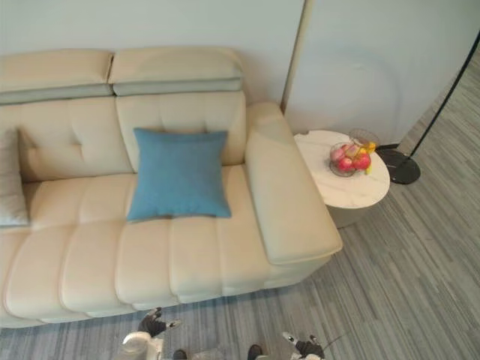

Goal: Pick up cushions and gather them together orderly.

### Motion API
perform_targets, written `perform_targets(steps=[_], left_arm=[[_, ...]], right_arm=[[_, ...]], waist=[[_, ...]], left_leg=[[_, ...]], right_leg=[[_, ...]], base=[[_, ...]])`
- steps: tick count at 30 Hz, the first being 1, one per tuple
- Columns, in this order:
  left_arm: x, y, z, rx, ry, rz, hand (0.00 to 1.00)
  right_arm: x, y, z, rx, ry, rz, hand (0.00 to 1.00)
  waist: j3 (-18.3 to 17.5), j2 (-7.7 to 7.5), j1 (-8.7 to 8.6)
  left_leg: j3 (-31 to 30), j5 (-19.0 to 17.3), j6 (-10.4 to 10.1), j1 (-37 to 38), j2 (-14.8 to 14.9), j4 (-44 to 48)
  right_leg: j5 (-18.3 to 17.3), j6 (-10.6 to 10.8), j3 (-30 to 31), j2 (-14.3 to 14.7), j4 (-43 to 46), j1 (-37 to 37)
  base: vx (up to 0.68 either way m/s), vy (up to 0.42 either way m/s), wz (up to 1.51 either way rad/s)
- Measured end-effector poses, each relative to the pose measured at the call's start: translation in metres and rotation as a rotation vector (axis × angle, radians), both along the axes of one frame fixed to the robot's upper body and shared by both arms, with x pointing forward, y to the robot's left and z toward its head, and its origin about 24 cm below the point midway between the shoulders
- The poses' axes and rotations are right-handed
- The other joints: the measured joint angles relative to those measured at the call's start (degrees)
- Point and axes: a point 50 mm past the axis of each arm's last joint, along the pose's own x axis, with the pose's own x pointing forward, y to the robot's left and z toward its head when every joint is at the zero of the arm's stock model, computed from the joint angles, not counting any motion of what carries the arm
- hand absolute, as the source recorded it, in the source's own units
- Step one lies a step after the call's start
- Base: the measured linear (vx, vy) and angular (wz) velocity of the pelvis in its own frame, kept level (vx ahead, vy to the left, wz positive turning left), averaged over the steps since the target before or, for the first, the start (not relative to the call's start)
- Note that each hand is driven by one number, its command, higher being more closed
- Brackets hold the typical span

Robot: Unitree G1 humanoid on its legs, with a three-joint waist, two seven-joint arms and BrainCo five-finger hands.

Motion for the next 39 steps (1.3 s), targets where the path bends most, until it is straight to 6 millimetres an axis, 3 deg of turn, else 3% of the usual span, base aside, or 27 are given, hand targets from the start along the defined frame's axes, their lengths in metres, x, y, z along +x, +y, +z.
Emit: perform_targets(steps=[14,26,29,32,35,37,39], left_arm=[[-0.02,0.003,-0.006,0.003,0.061,0.022,0.0],[-0.019,-0.007,-0.008,-0.011,0.067,-0.021,0.0],[-0.015,-0.013,-0.008,-0.034,0.055,-0.002,0.0],[-0.005,-0.023,-0.006,-0.074,0.021,0.045,0.0],[0.003,-0.036,-0.004,-0.112,-0.009,0.054,0.0],[0.015,-0.037,0.0,-0.113,-0.039,0.05,0.0],[0.033,-0.027,0.008,-0.083,-0.093,0.033,0.0]], right_arm=[[0.017,-0.006,0.005,-0.023,-0.036,0.023,0.0],[0.0,-0.013,0.001,-0.031,0.039,0.02,0.0],[0.004,-0.014,0.002,-0.042,0.035,0.043,0.0],[0.011,-0.013,0.005,-0.054,0.011,0.072,0.0],[0.02,-0.015,0.009,-0.084,-0.01,0.12,0.0],[0.025,-0.007,0.009,-0.068,-0.031,0.122,0.0],[0.043,0.011,0.013,-0.041,-0.08,0.168,0.0]], waist=[[1.48,0.11,-0.64],[1.2,2.29,-0.93],[2.55,2.37,-0.71],[2.88,1.25,0.09],[2.62,3.6,0.22],[3.01,2.34,0.26],[4.56,-0.46,0.35]], left_leg=[[-2.17,1.37,0.53,2.0,-1.94,-3.32],[-1.61,1.59,0.87,2.3,-3.07,-4.03],[2.35,-1.24,0.4,3.24,-2.44,-0.05],[-3.34,-6.0,2.04,-2.25,-2.29,12.95],[-4.06,-12.27,0.09,-1.52,0.61,14.27],[1.24,-13.64,-0.44,-0.7,1.19,13.47],[7.95,-14.19,0.22,-1.21,1.18,13.44]], right_leg=[[-0.05,1.22,-2.16,-1.75,-1.3,2.2],[-1.37,1.79,-0.97,-3.0,1.17,0.86],[-2.98,1.47,5.26,-2.1,4.85,-1.43],[-3.17,1.54,13.43,-1.02,7.79,-5.44],[-2.32,1.91,19.77,3.45,8.49,-8.47],[-0.45,2.59,24.83,5.12,8.33,-10.7],[4.11,3.9,30.84,5.84,4.96,-13.11]], base=[[0.0,0.011,0.08],[0.0,0.015,0.0],[-0.01,-0.001,-0.83],[-0.03,-0.088,-1.32],[-0.01,0.019,-1.38],[0.0,0.105,-1.43],[-0.07,0.12,-1.58]])
